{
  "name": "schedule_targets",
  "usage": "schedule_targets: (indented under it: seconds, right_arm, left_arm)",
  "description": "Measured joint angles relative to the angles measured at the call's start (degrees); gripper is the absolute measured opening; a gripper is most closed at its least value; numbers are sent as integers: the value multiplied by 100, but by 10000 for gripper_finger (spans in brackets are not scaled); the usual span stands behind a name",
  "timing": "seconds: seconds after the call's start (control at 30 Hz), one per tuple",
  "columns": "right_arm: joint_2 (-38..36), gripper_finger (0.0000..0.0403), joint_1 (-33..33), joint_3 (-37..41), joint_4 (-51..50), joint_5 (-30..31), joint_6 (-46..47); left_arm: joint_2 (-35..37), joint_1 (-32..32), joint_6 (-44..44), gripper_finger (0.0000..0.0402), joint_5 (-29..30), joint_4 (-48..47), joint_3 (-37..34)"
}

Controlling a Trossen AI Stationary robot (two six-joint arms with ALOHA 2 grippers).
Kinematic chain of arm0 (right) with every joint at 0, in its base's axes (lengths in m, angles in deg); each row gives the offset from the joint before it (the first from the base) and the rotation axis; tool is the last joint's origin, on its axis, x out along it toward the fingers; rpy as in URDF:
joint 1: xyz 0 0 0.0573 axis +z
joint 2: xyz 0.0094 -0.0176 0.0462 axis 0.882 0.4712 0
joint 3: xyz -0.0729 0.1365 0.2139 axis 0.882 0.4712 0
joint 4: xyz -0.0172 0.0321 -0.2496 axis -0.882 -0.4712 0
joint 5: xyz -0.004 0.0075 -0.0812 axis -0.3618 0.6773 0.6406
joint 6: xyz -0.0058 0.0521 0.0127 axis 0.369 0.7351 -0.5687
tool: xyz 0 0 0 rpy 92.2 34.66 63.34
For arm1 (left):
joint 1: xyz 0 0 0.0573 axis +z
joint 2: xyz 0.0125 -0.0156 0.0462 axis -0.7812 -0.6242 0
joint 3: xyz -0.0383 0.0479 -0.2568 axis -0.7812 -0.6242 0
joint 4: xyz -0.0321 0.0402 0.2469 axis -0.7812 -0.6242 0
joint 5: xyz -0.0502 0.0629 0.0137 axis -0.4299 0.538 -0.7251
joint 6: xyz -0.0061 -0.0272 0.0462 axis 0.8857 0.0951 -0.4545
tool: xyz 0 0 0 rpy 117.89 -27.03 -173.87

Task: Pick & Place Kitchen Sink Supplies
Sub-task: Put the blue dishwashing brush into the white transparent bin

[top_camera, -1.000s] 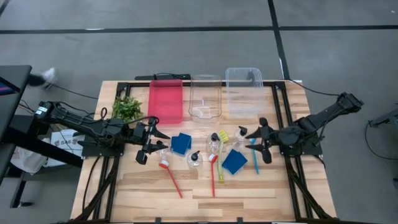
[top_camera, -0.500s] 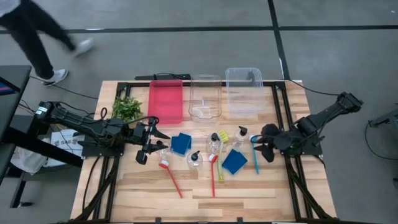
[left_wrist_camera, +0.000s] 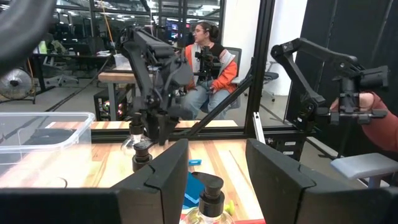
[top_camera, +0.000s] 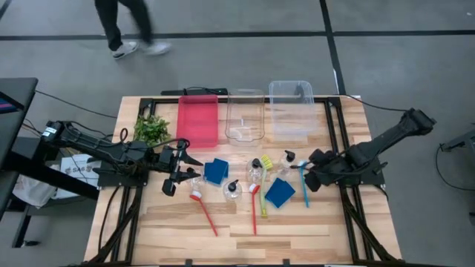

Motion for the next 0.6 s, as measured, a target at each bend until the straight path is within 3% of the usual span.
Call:
schedule_targets:
  seconds: [0.3,0.6]
  right_arm:
    - [1002,182,0,2,232,-46,0]
    - [1458,182,0,2,527,-194,-2]
  left_arm:
    - [0,-1,1,163,0,0,0]
    - [0,-1,1,163,0,1,0]
